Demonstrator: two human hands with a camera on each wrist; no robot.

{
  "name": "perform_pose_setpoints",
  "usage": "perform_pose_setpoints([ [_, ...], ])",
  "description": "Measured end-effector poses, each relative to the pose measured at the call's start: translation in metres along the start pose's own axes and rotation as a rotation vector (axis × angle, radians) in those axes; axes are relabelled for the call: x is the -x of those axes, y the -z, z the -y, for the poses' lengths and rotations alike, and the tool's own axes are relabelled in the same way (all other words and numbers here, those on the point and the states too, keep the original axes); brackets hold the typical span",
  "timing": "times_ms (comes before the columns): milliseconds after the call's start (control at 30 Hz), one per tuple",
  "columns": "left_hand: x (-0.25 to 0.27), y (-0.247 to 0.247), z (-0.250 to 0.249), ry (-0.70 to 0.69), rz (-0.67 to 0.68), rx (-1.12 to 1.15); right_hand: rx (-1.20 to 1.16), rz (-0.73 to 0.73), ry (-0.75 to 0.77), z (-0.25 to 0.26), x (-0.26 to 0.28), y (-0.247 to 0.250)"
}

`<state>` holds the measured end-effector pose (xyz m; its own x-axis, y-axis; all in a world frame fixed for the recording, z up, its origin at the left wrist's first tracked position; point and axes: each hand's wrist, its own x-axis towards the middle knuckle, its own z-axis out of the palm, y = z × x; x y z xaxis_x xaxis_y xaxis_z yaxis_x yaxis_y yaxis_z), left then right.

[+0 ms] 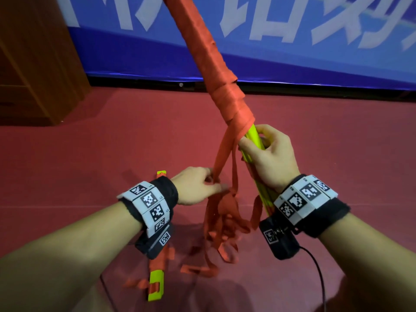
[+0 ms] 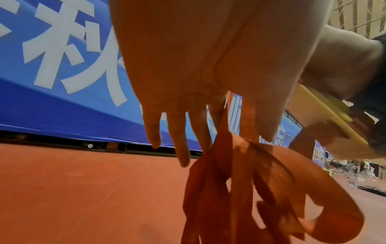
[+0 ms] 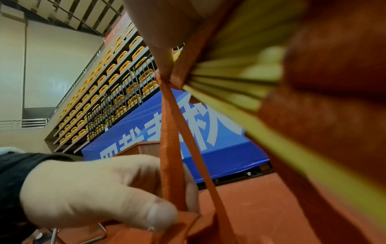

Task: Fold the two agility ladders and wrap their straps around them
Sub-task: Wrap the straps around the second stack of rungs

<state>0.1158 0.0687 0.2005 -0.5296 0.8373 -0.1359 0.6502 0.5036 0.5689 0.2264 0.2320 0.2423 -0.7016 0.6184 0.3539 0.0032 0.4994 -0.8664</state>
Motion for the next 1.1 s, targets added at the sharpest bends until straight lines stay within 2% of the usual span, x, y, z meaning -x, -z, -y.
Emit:
perform_pose_setpoints([
  [67,-0.004,0.001,-0.006,-0.022,-0.132,0.154,0.002,0.033,0.003,0.001,0.002,0.001],
  [167,-0.005,0.009,-0.023,-0.14,-0.31,0.587,0.006,0.093,0.011,0.004,0.006,0.002],
  [233,-0.008,0.011,-0.03,-0.181,-0.339,0.818,0.02,0.125,0.014,0.005,0.008,0.001],
  [367,-0.007,0.013,-0.04,-0.184,-0.331,1.042,0.043,0.165,0.008,0.004,0.01,-0.006],
  [500,-0.003,0.014,-0.043,-0.202,-0.362,1.07,0.051,0.185,0.011,0.005,0.011,-0.007],
  [667,-0.008,0.01,-0.037,-0.182,-0.46,0.875,0.072,0.166,0.027,0.008,0.011,-0.006],
  [867,-0.01,0.012,-0.032,-0.134,-0.452,0.873,0.053,0.183,-0.002,0.007,0.012,-0.006],
  [1100,-0.009,0.018,-0.033,-0.103,-0.422,0.953,-0.121,0.212,-0.101,0.013,0.015,-0.009],
])
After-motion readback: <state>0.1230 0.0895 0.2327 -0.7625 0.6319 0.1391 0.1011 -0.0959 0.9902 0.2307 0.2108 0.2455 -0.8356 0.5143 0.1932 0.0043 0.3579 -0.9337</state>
